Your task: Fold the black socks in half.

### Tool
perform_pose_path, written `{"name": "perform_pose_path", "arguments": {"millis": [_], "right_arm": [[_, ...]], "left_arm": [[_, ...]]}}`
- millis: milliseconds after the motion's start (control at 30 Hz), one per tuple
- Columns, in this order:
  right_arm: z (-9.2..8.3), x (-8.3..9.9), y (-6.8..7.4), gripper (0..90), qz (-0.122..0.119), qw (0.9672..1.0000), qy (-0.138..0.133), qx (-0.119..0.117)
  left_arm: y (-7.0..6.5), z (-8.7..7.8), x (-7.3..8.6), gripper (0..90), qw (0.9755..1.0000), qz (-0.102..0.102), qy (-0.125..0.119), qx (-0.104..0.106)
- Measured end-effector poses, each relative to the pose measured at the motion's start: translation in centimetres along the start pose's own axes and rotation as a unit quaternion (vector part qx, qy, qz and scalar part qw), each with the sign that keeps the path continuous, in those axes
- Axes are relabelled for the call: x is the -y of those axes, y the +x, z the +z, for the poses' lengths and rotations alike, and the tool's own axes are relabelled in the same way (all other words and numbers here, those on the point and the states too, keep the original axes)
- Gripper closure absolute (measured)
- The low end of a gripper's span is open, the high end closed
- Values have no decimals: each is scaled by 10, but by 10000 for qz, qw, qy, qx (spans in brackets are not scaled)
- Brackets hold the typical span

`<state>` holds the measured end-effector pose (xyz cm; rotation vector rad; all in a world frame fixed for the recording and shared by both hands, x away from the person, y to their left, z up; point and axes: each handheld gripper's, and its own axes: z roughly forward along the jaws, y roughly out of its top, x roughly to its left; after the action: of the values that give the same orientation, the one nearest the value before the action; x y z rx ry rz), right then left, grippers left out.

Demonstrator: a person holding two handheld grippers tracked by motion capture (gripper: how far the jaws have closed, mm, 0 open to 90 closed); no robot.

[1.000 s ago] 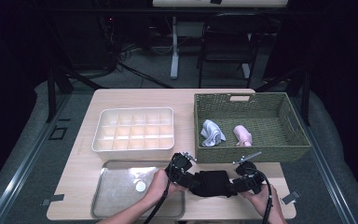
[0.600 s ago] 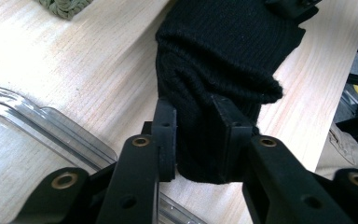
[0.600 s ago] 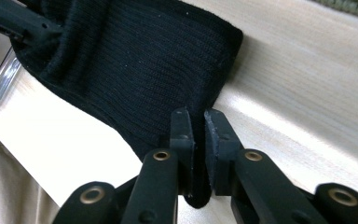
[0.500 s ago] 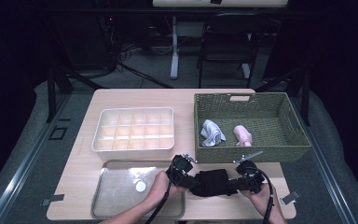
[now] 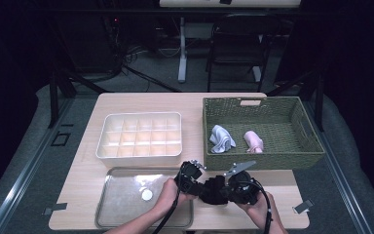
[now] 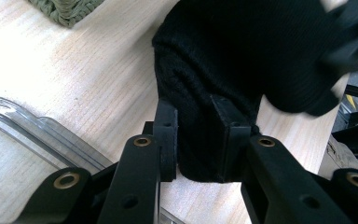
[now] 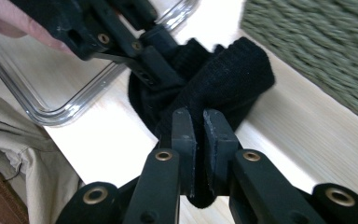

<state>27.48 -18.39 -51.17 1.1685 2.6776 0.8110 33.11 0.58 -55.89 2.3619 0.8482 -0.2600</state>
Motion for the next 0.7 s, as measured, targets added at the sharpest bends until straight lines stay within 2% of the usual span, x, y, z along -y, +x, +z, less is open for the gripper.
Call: {"name": "perform_pose_path", "arguments": {"millis": [100,300,533,700], "right_arm": [[7,-1,3,841,-110,9999,77,-2],[17,1,7,839,-169,9997,115,-104],[12,-2,7,838,-167,9997,-171,-15],[19,-2,5,837,-129,9999,-33,-66]], "left_arm": [[1,-1,0,721,10000,-1,2,20],[1,1,0,737,10000,21,-3,28],[2,2,-1,745,10000,53,4,17],[2,1,-1,740,10000,35,4,5]]}}
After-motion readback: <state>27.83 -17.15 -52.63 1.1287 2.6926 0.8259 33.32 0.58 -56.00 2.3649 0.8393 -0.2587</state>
